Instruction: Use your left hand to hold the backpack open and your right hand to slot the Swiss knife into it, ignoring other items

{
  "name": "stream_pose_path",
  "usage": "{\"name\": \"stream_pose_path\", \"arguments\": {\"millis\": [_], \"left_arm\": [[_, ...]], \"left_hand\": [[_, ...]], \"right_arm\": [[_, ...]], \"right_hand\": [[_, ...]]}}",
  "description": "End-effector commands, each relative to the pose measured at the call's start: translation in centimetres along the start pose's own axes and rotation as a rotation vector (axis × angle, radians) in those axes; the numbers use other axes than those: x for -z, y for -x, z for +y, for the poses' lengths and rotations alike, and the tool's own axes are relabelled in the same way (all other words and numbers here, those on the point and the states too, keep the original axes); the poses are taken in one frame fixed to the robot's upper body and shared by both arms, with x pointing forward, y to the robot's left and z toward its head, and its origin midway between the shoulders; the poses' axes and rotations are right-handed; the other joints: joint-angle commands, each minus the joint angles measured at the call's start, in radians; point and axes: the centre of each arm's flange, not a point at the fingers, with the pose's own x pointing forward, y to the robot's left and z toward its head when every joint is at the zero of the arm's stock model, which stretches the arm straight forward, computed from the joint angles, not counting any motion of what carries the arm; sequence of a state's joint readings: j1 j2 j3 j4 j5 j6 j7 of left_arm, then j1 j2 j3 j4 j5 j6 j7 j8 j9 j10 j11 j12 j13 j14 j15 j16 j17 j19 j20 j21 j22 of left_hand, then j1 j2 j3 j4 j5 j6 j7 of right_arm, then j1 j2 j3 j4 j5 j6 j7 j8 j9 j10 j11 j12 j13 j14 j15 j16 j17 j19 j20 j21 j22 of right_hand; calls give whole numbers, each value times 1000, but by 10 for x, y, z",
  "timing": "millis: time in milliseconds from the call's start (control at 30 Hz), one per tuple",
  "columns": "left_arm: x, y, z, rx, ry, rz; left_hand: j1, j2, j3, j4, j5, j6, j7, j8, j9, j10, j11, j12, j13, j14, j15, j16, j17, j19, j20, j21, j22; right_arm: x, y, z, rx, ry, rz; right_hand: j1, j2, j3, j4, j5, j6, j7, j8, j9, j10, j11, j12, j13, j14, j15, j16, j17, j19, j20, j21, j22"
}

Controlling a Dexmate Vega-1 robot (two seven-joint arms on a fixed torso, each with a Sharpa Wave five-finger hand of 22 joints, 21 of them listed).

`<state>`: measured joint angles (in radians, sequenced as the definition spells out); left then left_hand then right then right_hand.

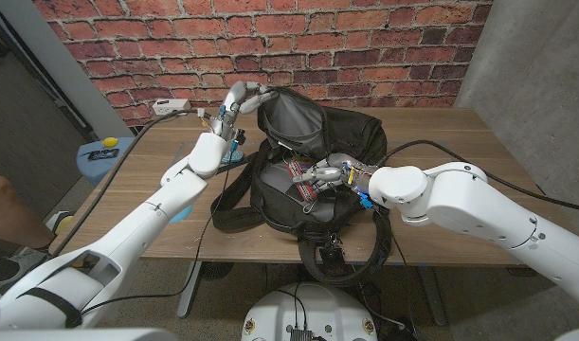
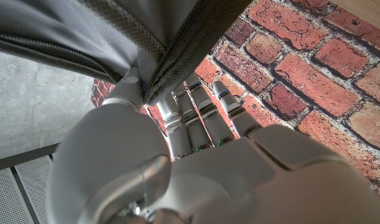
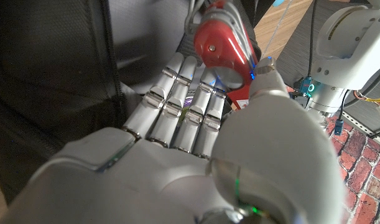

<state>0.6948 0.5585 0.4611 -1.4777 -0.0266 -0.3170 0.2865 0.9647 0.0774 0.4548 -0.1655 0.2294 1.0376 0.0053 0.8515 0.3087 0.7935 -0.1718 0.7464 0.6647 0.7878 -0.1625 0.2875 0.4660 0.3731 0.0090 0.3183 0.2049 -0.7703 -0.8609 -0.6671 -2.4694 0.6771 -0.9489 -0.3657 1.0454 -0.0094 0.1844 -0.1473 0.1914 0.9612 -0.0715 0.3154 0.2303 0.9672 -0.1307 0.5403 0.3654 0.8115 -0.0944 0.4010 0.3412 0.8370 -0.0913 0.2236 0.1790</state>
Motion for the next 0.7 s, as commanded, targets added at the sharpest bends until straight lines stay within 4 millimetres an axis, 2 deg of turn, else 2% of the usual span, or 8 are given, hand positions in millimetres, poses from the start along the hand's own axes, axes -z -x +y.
{"name": "stream_pose_path", "arguments": {"millis": [33,700], "left_arm": [[0,-2,2,0,-3,-3],[-4,-2,1,3,2,-4]], "left_hand": [[-2,8,7,1,6,-1,3,9,4,11,-5,0,5,8,-1,-4,5,-4,0,4,2],[-3,8,6,2,7,-1,2,10,4,12,-6,0,5,8,-2,-6,6,-6,0,5,3]], "right_arm": [[4,-14,-4,24,71,-9],[20,-25,-14,76,145,12]], "right_hand": [[51,51,-4,0,-1,4,-7,4,5,-1,-9,2,1,7,-127,-3,3,-3,-1,-2,3],[56,54,-9,0,0,-19,-15,-10,6,-35,-15,-11,5,-8,-128,-9,7,-11,-5,-5,3]]}}
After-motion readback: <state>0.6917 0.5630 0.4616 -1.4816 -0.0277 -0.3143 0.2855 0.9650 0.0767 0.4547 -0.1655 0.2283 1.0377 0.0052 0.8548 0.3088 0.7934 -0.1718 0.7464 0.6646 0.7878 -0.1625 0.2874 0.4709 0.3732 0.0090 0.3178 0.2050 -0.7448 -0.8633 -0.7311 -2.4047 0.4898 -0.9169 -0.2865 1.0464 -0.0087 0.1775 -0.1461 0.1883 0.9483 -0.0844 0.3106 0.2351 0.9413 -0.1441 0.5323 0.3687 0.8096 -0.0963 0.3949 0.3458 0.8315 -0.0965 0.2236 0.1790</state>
